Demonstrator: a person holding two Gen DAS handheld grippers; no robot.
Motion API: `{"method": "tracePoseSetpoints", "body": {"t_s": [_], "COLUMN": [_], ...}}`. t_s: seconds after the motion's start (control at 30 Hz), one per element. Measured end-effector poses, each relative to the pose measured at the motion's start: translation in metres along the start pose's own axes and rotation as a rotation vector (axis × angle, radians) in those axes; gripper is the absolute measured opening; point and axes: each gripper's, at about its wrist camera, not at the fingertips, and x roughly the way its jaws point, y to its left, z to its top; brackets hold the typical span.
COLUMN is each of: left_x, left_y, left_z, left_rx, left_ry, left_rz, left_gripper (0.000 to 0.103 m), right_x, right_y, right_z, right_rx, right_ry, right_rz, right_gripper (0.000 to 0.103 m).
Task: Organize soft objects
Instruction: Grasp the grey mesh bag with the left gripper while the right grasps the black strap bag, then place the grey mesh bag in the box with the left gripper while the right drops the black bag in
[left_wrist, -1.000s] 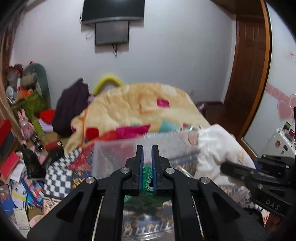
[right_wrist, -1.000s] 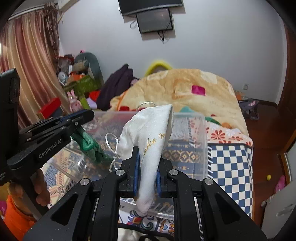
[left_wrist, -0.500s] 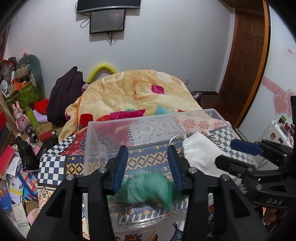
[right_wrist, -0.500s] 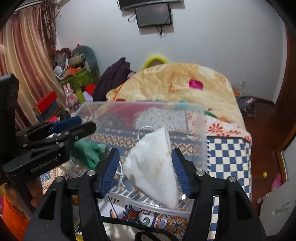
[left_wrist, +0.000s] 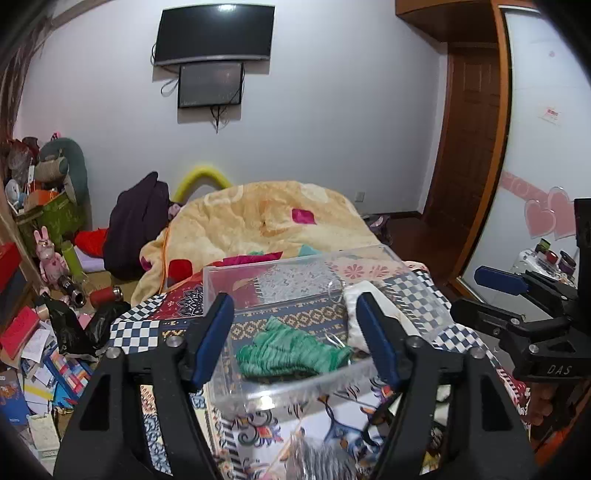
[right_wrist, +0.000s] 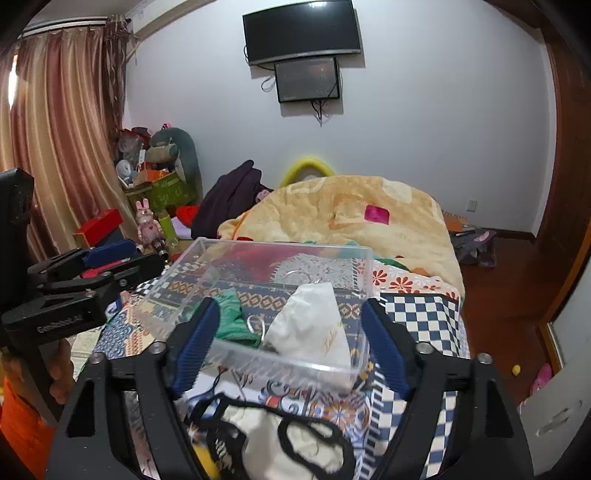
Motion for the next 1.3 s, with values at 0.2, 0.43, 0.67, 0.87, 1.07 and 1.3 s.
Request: {"method": "tracePoseSetpoints", "body": {"t_s": [0.2, 0.43, 0.67, 0.87, 1.07, 1.3], "left_x": [-0.026, -0.032, -0.022, -0.009, 0.000, -0.005], "left_y": [-0.002, -0.007, -0.011, -0.011, -0.011, -0.005], "left_z": [-0.022, -0.057, -0.094, -0.114, -0.122, -0.123], "left_rx": [0.003, 0.002, -0.007, -0.041, -0.055, -0.082], "left_ry": [-0.011, 0.047, 0.137, 0.197, 0.225, 0.200], "left_rz": [-0.011, -0.011, -0.028, -0.072, -0.094, -0.117], "left_gripper": [0.071, 0.071, 0.071, 0.070, 0.049, 0.031], "right_x": [-0.015, -0.008, 0.010, 0.024, 0.033, 0.024], "right_y": [0.007, 0.020, 0.026, 0.029, 0.031, 0.033], "right_z": [-0.023, -0.049, -0.073, -0.091, -0.099, -0.097], "right_rx": [0.008, -0.010, 0.007, 0.013, 0.020, 0.006], "right_ry": [-0.005, 0.050, 0.118, 0.183, 0.226, 0.195], "right_rz": [0.022, 0.040, 0.085, 0.114, 0.120, 0.106], "right_gripper": [0.083, 0.083, 0.083, 0.066, 0.034, 0.019]}}
